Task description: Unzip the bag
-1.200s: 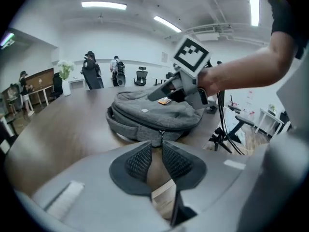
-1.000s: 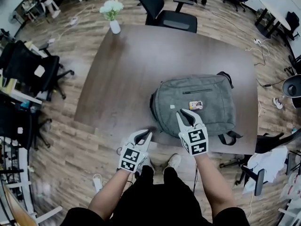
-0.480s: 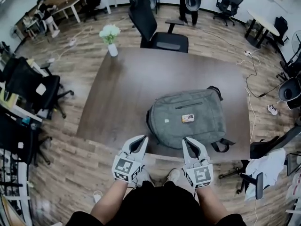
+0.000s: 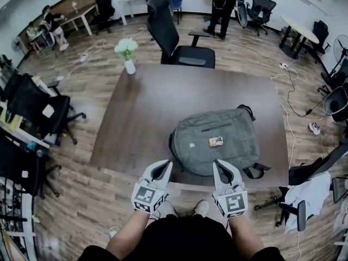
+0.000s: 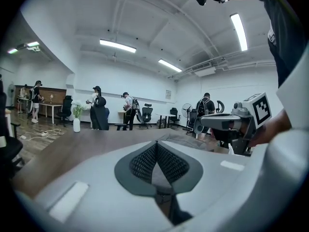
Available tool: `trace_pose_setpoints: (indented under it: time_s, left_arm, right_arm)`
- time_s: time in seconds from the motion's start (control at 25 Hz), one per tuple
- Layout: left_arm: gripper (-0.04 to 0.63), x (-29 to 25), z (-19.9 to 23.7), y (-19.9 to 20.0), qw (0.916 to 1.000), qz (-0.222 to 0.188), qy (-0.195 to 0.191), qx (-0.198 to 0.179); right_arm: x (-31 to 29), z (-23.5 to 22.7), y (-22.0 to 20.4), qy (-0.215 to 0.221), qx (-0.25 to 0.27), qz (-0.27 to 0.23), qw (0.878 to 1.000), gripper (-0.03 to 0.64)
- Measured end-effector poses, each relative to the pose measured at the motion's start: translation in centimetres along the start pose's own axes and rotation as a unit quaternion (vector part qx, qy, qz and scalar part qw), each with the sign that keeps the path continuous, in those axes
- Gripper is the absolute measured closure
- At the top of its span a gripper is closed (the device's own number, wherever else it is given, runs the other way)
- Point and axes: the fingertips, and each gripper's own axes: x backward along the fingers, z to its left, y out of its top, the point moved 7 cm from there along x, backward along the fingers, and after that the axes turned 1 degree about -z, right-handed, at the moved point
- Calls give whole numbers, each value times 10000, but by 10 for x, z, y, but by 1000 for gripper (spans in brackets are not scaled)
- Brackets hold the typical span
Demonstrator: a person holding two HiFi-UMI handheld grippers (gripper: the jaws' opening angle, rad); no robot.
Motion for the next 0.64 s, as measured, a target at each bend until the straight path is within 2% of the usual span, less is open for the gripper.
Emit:
trace_pose_setpoints:
  time_s: [0.4,0.64]
  left_arm:
    - [578,0,-4,1,9999,112,17,-23]
    - [578,1,-3,-11,9999,149,7,-83]
  right_arm:
    - [-3,-2,-3,13,-30,48,10000,615]
    - [-2,-2,-10,27,-111,65,9999,615]
